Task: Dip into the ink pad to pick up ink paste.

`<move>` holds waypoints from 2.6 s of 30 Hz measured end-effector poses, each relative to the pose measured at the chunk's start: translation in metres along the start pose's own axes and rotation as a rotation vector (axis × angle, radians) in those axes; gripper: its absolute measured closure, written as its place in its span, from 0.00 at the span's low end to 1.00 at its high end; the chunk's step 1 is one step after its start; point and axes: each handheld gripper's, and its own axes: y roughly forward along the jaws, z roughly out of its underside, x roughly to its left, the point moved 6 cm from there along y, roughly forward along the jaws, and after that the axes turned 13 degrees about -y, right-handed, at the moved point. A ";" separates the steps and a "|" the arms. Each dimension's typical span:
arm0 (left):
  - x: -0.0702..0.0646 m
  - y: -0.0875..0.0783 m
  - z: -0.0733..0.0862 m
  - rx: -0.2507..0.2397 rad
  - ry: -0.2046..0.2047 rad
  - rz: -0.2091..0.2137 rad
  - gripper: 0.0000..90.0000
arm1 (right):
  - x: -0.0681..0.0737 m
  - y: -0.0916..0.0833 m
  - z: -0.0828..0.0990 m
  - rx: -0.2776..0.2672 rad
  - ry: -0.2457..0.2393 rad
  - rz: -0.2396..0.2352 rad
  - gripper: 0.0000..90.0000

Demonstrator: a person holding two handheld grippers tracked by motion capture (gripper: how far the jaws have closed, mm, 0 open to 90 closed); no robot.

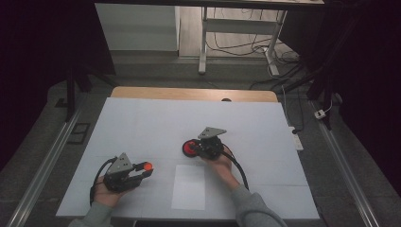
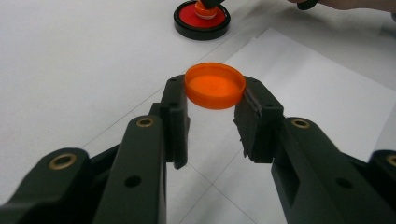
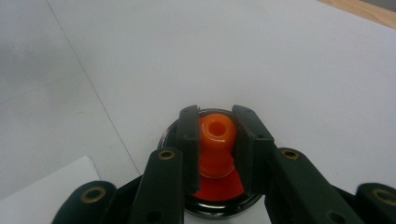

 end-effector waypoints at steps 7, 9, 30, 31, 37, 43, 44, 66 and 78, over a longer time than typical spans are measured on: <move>-0.001 -0.001 0.000 0.001 0.000 0.001 0.73 | 0.000 0.000 0.002 -0.009 0.007 0.006 0.81; -0.001 -0.001 0.001 0.000 -0.001 0.002 0.73 | 0.000 0.000 0.002 -0.025 0.014 0.003 0.81; -0.001 -0.003 0.001 -0.006 -0.011 -0.003 0.73 | 0.001 0.000 0.005 -0.051 0.013 0.013 0.81; -0.001 -0.002 0.001 -0.006 -0.010 -0.004 0.73 | 0.001 0.000 0.005 -0.051 0.015 0.013 0.81; 0.002 -0.002 0.001 -0.002 -0.014 -0.005 0.73 | -0.002 -0.003 0.003 -0.081 0.055 0.008 0.81; 0.002 -0.002 0.000 -0.003 -0.014 -0.004 0.73 | -0.007 -0.025 -0.021 -0.195 0.062 0.046 0.81; 0.002 -0.002 0.000 -0.003 -0.013 -0.004 0.73 | -0.007 -0.026 -0.022 -0.203 0.062 0.047 0.81; 0.002 -0.002 0.001 0.000 -0.013 0.001 0.73 | -0.010 0.000 -0.013 -0.098 0.040 0.026 0.81; 0.003 -0.001 0.001 0.005 -0.014 0.001 0.73 | -0.008 0.009 -0.001 -0.038 0.046 0.008 0.81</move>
